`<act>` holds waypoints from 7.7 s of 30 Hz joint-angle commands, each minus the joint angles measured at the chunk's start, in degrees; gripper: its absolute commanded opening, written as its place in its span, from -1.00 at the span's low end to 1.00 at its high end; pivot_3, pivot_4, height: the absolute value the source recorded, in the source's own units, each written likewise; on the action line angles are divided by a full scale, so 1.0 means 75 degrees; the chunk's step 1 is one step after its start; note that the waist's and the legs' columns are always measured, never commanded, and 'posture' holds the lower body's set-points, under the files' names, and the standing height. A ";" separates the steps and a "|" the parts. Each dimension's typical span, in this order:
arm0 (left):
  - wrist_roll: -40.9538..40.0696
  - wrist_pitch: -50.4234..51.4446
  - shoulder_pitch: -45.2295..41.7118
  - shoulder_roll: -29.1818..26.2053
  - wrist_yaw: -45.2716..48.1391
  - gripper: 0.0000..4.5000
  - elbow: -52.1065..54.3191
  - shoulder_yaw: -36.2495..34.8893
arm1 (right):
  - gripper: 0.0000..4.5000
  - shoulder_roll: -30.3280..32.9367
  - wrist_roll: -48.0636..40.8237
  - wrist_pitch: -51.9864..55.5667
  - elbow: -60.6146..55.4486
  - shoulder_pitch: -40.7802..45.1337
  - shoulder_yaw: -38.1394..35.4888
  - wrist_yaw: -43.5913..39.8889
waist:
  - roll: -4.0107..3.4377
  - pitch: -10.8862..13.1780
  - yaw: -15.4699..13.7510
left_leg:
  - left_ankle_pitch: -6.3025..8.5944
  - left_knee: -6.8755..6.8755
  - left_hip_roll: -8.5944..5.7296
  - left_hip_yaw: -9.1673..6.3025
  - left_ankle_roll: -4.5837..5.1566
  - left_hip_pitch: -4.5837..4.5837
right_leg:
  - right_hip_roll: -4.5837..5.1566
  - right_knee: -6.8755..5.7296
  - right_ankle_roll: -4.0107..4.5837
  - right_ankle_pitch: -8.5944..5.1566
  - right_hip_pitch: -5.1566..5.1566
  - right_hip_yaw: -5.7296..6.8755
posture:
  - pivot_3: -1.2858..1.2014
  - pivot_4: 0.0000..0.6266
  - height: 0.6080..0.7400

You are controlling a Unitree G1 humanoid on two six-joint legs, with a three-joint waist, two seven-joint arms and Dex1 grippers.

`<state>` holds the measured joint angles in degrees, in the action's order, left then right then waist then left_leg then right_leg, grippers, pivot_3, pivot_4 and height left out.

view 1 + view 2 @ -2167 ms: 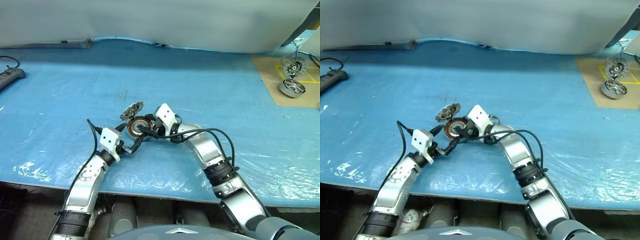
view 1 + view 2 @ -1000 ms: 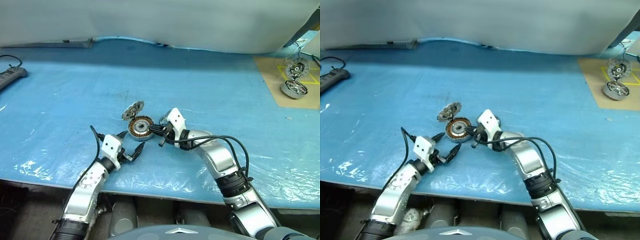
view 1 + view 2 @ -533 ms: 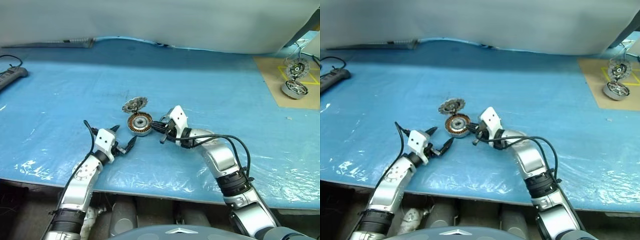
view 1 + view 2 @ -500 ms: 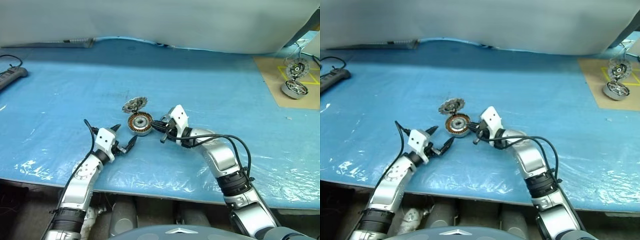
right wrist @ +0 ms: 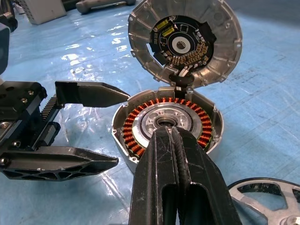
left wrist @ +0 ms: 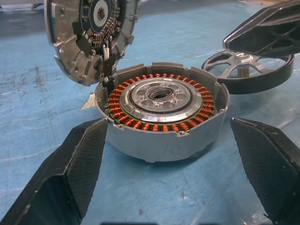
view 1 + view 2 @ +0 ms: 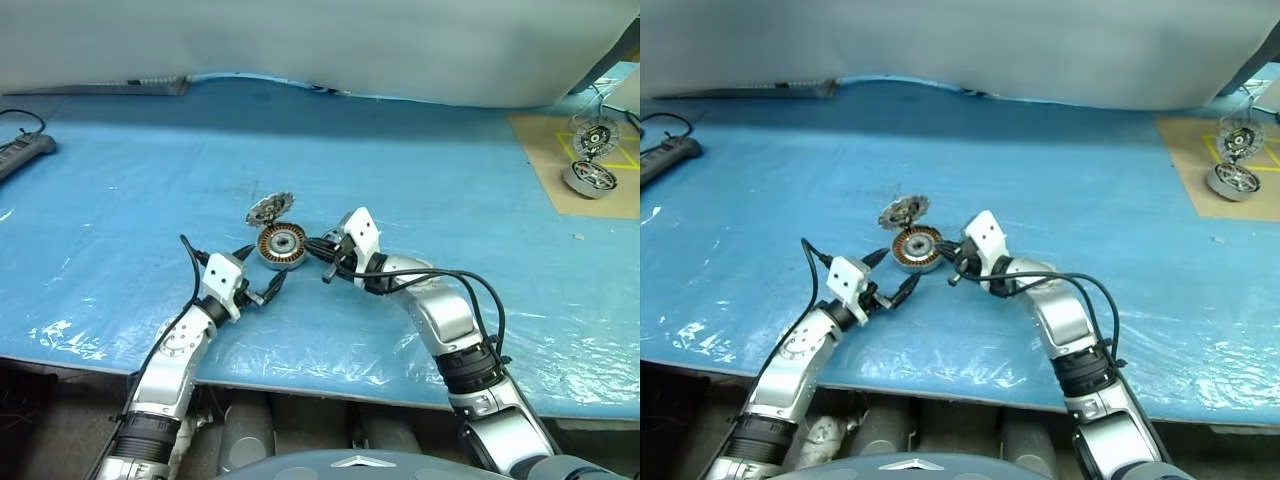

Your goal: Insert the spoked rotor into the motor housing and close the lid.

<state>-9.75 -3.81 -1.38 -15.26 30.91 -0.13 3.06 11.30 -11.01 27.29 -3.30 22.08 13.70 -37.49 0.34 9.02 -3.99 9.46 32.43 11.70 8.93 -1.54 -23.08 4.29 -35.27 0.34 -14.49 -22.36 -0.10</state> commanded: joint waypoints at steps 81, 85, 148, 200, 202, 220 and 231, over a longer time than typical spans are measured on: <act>-0.0153 0.0389 0.0707 0.0197 -0.0270 1.00 0.1395 0.0204 | -0.99 -0.1079 0.1089 0.0159 0.2430 0.1794 0.0330 0.0998 | -0.0001 0.0000 0.0004 | 0.0000 0.0012 0.0001 0.0001 -0.0003 0.0009 | 0.0000 -0.0034 0.0030 -0.0016 -0.0003 -0.0003 | 0.03 -0.52 1.00; -0.0151 0.0416 0.0718 0.0183 -0.0247 1.00 0.1398 0.0223 | -0.99 -0.0959 0.1120 0.0236 0.2354 0.1736 0.0233 0.1091 | 0.0000 0.0000 -0.0005 | 0.0000 0.0018 0.0001 0.0001 -0.0003 0.0007 | 0.0002 -0.0033 0.0028 -0.0015 -0.0001 -0.0002 | 0.03 -0.52 1.00; 0.0064 0.0294 0.0970 0.0348 -0.0365 1.00 0.1410 0.0570 | 0.32 0.1378 0.0578 0.3744 -0.0681 0.1275 0.0361 0.1130 | -0.0006 0.0002 -0.0002 | 0.0000 0.0014 0.0002 0.0001 -0.0006 0.0005 | -0.0002 -0.0026 -0.0002 0.0002 -0.0003 -0.0005 | 0.03 -0.52 1.00; 0.0030 0.0287 0.0999 0.0236 -0.0567 1.00 0.1505 0.0238 | -0.47 0.0760 0.0526 0.2074 0.0033 0.3134 0.1268 -0.0542 | -0.0010 0.0000 -0.0003 | 0.0001 0.0013 0.0003 0.0008 -0.0005 0.0001 | -0.0002 -0.0026 0.0001 0.0001 -0.0010 -0.0009 | 0.03 -0.52 1.00; 0.0027 0.0292 0.1011 0.0238 -0.0566 1.00 0.1508 0.0220 | -0.47 0.0736 0.0548 0.2016 0.0106 0.3156 0.1286 -0.0573 | -0.0010 0.0000 -0.0002 | 0.0001 0.0013 0.0004 0.0008 -0.0005 0.0002 | -0.0003 -0.0026 0.0001 0.0001 -0.0009 -0.0008 | 0.03 -0.52 1.00; 0.0062 0.0274 0.1207 0.0336 -0.0597 1.00 0.1620 0.0290 | -0.47 0.0861 0.0809 0.1956 0.0398 0.2618 0.1627 -0.0780 | -0.0010 0.0000 0.0002 | 0.0001 0.0014 0.0004 0.0007 -0.0005 0.0003 | -0.0002 -0.0028 0.0001 0.0001 -0.0008 -0.0008 | 0.03 -0.52 1.00; 0.0084 0.0269 0.1184 0.0338 -0.0591 1.00 0.1615 0.0305 | -0.47 0.0660 0.1155 0.1952 0.0782 0.2670 0.1658 -0.0570 | -0.0010 0.0000 0.0008 | 0.0001 0.0019 0.0005 0.0007 -0.0005 0.0013 | -0.0003 -0.0036 0.0003 0.0000 -0.0002 -0.0010 | 0.03 -0.52 1.00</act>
<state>-8.92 -1.01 7.44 -12.72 26.55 9.48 5.10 16.31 -3.17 41.77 1.83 42.01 25.53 -42.00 0.27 9.01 -3.93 9.46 32.57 11.74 8.98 -1.57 -22.97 4.27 -35.55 0.39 -14.50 -22.38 -0.18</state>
